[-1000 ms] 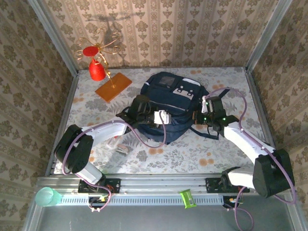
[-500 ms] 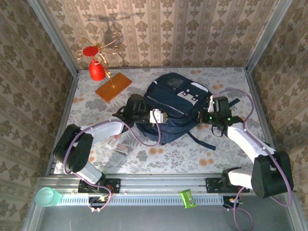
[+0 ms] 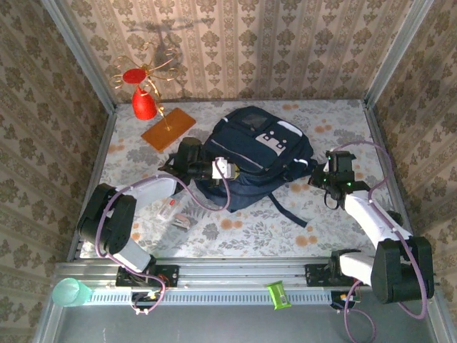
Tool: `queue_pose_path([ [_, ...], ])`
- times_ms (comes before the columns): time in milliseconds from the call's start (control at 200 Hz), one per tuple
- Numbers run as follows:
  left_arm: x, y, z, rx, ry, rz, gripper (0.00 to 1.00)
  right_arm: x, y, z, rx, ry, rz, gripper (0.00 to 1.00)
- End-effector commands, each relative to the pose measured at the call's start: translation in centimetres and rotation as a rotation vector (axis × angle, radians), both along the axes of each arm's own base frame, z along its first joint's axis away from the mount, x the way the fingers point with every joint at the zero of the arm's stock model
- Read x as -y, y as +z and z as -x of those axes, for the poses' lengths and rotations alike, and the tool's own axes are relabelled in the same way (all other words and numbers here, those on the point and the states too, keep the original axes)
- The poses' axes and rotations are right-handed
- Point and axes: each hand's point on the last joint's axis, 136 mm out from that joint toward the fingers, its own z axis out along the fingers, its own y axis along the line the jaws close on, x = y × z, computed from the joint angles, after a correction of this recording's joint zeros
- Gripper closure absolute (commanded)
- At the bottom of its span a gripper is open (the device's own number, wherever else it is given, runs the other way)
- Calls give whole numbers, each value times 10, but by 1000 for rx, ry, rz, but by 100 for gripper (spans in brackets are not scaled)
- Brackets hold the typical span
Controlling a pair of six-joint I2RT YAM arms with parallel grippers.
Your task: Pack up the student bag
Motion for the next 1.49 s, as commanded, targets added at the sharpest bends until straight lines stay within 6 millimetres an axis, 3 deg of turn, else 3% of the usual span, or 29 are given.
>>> queue_pose_path([
  [0, 0, 1, -2, -7, -7, 21, 100, -37, 18, -4, 81, 164, -72, 85],
  [120, 7, 1, 2, -5, -30, 21, 100, -43, 30, -9, 121, 176, -80, 69],
  [205, 11, -1, 4, -14, -40, 16, 100, -31, 37, -20, 137, 87, -71, 60],
  [305, 13, -4, 6, -21, -45, 11, 100, -12, 38, -43, 126, -29, -44, 52],
  [390, 16, -7, 8, -26, -51, 4, 100, -9, 33, -70, 70, -65, -80, 36],
  [490, 17, -8, 10, -33, -54, -6, 100, -18, 17, -102, 10, -55, -120, 31],
  [665, 17, -11, 11, -36, -57, -19, 100, -11, -2, -149, -15, -71, -107, 30],
  [750, 17, -14, 11, -42, -58, -22, 99, -20, -13, -167, -29, -35, -165, 32],
  [830, 18, -17, 10, -53, -58, -29, 97, -29, -22, -175, -48, -5, -210, 41],
  [895, 18, -20, 9, -56, -53, -40, 95, -30, -29, -174, -67, -3, -218, 53],
  [995, 14, -23, 3, -60, -36, -48, 90, -20, -34, -163, -70, -30, -199, 86],
  [1075, 11, -24, -5, -69, -13, -48, 86, -7, -32, -150, -40, -78, -210, 100],
  [1270, 5, -35, -36, -75, 85, -99, 77, 9, -15, -118, 46, -155, -223, 100],
  [1490, -8, -45, -64, -77, 189, -141, 75, -2, -16, -90, 76, -148, -298, 100],
])
